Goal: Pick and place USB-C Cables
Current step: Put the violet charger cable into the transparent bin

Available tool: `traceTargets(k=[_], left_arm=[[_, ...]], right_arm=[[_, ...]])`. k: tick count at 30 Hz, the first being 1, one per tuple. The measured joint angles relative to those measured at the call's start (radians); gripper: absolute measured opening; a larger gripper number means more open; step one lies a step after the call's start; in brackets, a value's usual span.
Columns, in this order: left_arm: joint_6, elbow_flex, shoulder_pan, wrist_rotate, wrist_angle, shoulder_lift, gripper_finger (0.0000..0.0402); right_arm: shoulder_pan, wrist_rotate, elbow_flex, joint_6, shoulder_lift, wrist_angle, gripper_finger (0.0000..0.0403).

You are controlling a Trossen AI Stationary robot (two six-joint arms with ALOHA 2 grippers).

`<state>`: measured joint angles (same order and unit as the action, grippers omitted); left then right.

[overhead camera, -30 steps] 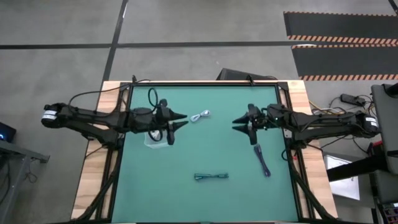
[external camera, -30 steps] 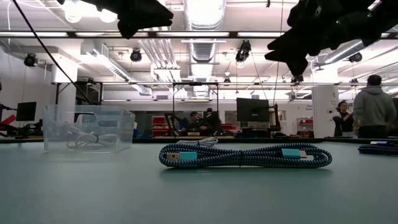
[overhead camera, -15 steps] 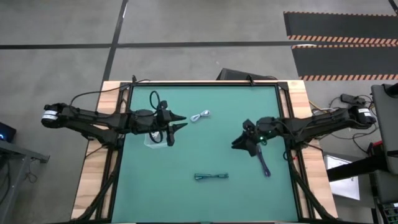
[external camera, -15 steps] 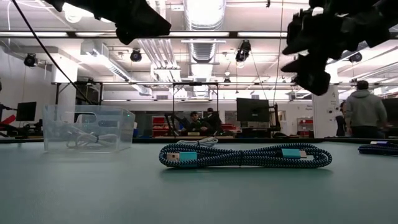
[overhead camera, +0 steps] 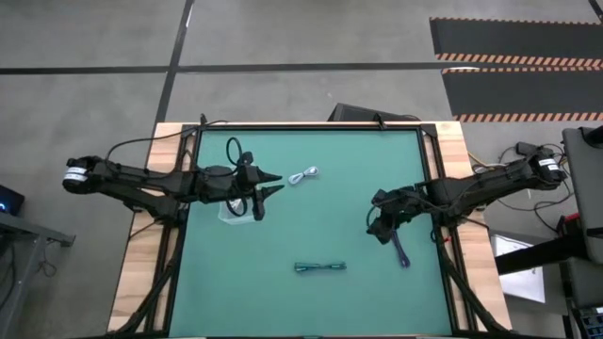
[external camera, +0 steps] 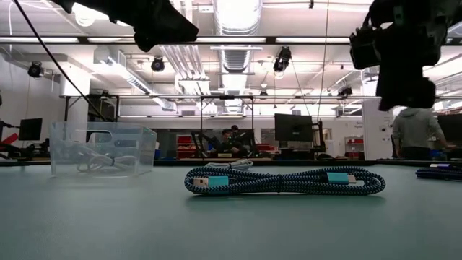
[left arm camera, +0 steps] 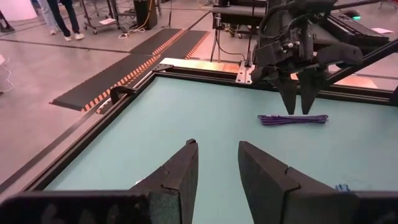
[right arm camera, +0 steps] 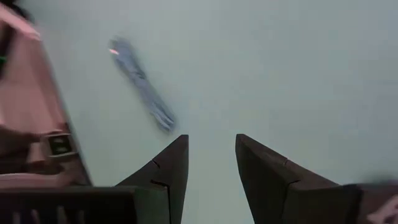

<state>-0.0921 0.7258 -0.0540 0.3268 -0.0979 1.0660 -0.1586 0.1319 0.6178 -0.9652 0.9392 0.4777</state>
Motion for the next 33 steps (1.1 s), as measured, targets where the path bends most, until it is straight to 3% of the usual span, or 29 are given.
traceTargets(k=[9,16,33], left_arm=[[-0.002,-0.003,0.000,0.030,0.000,0.002,0.0099],[0.001,-0.008,0.002,0.038,0.000,0.001,0.0099],[-0.007,-0.019,0.000,0.047,0.011,0.000,0.0099]], right_arm=[[-0.052,-0.003,0.122,-0.178,0.095,0.339,0.0100],[-0.100,0.034,0.180,-0.303,0.188,0.521,0.0110],[-0.110,0.051,0.178,-0.299,0.330,0.530,0.0184]])
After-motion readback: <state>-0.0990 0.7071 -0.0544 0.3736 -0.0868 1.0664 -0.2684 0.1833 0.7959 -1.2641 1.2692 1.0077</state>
